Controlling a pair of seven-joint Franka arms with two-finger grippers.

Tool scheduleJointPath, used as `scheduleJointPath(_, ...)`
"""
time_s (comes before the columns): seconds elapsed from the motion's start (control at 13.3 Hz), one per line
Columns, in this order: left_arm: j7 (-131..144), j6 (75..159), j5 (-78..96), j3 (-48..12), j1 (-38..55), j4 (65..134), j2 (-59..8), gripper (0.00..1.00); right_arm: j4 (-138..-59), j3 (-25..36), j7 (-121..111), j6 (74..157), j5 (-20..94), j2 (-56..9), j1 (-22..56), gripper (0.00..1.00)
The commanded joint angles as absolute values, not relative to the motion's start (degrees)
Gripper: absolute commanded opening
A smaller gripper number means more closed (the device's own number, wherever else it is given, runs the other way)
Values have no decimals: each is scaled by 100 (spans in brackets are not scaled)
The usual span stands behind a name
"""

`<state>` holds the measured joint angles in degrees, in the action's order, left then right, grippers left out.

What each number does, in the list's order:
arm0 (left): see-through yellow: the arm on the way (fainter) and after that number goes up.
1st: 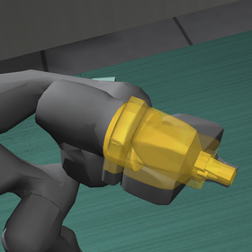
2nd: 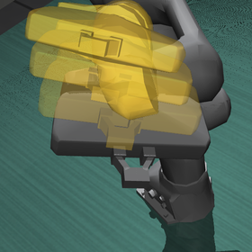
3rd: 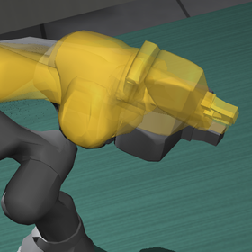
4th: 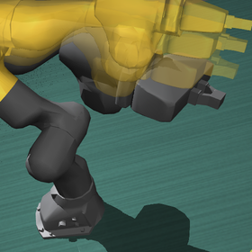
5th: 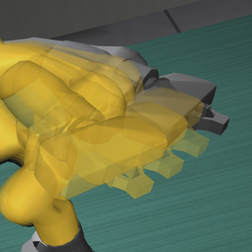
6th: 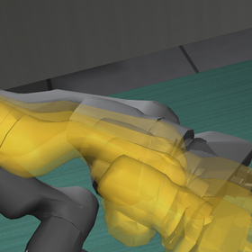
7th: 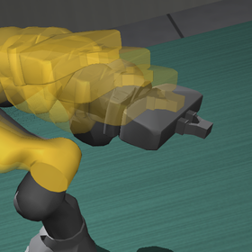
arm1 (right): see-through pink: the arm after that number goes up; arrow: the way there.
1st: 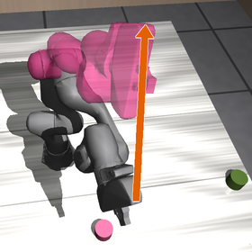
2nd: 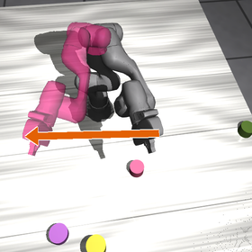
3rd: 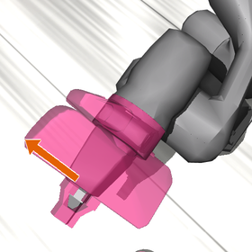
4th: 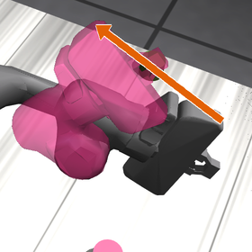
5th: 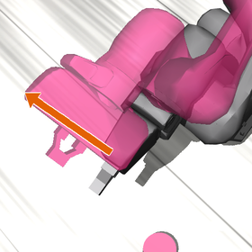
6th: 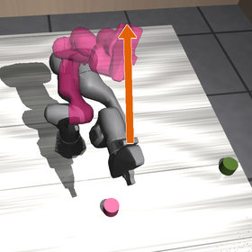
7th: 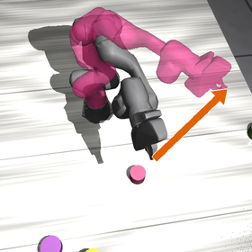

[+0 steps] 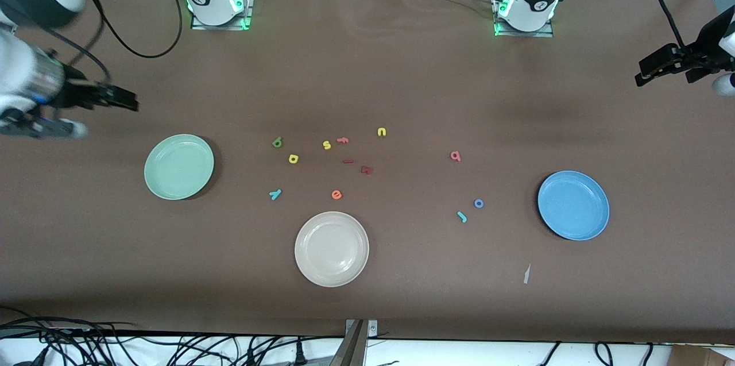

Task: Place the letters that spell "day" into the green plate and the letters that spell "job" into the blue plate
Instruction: 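Reach the right gripper toward the yellow letter a, then grasp the yellow a with the right gripper while the left gripper grasps pink b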

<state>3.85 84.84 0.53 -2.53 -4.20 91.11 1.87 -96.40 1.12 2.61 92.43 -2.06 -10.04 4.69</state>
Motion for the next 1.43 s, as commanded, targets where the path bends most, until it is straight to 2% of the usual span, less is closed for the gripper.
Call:
scheduleJointPath(0.0,413,8350,97,-255,-413,8938,123,100,-9212,105,282,9202,-509,-1449,694,100)
scheduleJointPath(0.23,413,8350,97,-255,-404,8938,123,100,-9150,79,334,9447,-431,-1906,791,100)
scheduleJointPath(0.53,404,8350,97,-255,-413,8938,123,100,-9193,27,1552,10369,16,-2346,1194,100)
scheduleJointPath(0.9,387,8358,149,-255,-396,8938,123,100,-9465,-9,2891,10783,149,-2522,1967,100)
scheduleJointPath(1.05,334,8367,149,-255,-396,8938,97,100,-9868,-17,3075,11378,149,-2522,2135,100)
scheduleJointPath(1.2,308,8367,236,-255,-404,8878,-218,100,-10203,-26,3216,12020,149,-2531,2468,100)
scheduleJointPath(1.35,281,8367,422,-255,-404,8947,-281,100,-10344,-52,3287,12697,149,-2767,2566,100)
